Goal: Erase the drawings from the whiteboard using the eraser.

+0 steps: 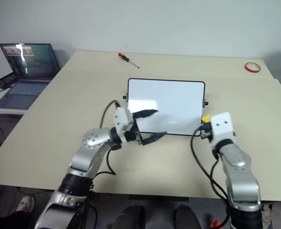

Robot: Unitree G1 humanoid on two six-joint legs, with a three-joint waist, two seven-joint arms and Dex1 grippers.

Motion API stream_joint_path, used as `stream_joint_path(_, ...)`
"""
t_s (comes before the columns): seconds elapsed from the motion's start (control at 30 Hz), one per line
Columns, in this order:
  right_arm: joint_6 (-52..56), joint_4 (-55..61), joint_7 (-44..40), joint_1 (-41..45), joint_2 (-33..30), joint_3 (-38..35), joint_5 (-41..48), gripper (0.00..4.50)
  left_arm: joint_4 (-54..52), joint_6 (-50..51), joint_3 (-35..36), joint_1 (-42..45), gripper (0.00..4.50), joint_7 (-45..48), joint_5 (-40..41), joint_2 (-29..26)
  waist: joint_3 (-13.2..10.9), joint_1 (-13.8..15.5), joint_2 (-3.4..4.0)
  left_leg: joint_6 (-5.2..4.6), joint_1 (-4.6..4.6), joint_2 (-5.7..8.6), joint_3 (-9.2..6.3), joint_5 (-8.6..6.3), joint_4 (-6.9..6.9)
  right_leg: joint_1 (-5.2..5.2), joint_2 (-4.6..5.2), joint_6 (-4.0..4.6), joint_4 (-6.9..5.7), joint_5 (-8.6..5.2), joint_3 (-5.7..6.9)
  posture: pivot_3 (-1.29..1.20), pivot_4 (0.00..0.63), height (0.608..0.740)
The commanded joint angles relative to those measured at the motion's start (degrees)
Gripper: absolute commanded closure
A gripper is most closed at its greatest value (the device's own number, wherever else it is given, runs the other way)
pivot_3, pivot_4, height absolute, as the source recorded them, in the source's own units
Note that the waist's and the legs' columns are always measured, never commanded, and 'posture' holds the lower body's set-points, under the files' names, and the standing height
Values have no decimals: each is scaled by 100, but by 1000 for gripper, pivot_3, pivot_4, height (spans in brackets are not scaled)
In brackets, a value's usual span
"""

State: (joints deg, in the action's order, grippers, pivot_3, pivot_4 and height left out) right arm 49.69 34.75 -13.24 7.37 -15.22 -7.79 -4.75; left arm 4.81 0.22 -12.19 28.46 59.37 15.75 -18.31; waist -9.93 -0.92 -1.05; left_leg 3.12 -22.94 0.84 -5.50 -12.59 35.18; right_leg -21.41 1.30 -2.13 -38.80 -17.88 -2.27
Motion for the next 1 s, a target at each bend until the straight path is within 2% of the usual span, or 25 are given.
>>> stream_joint_path(0.03, 483, 372, 200, -70, 110, -311, 75, 3266, 451, -436, -240, 312, 0, 614, 6, 97, -1, -57, 0, 0, 1, -2, 0, 0, -1, -1, -2, 2, -3, -1, 1, 0, 150, 740)
stream_joint_path(0.33, 753, -2, 487, -185, 698, -725, 433, 3266, 1425, -814, -471, 1000, 0, 1058, -227, 523, -4, -103, -3, -1, 2, -7, 21, -1, -2, -2, -10, 1, -5, -3, -3, 0, 150, 740)
stream_joint_path(0.8, 640, -499, 646, -185, 671, -786, 707, 3266, 1204, -618, -468, 831, 0, 1068, -339, 394, -4, -102, -3, -1, 3, -8, 18, 0, -1, -2, -10, 2, -10, -3, -3, 0, 150, 740)
stream_joint_path(0.87, 629, -537, 664, -173, 647, -811, 721, 2595, 1192, -592, -456, 850, 0, 1054, -341, 383, -4, -102, -3, -2, 5, -8, 19, 0, -1, -1, -10, 2, -11, -3, -4, 0, 150, 740)
stream_joint_path(0.93, 629, -558, 694, -161, 646, -833, 732, 2109, 1181, -573, -448, 858, 0, 1056, -338, 370, -4, -102, -3, -1, 5, -8, 19, 0, -1, -1, -10, 2, -12, -3, -3, 0, 150, 740)
stream_joint_path(1.0, 616, -569, 713, -152, 626, -841, 742, 1394, 1160, -556, -451, 857, 0, 1062, -339, 360, -4, -102, -2, -2, 5, -8, 20, 0, -1, -2, -10, 2, -12, -3, -4, 0, 150, 740)
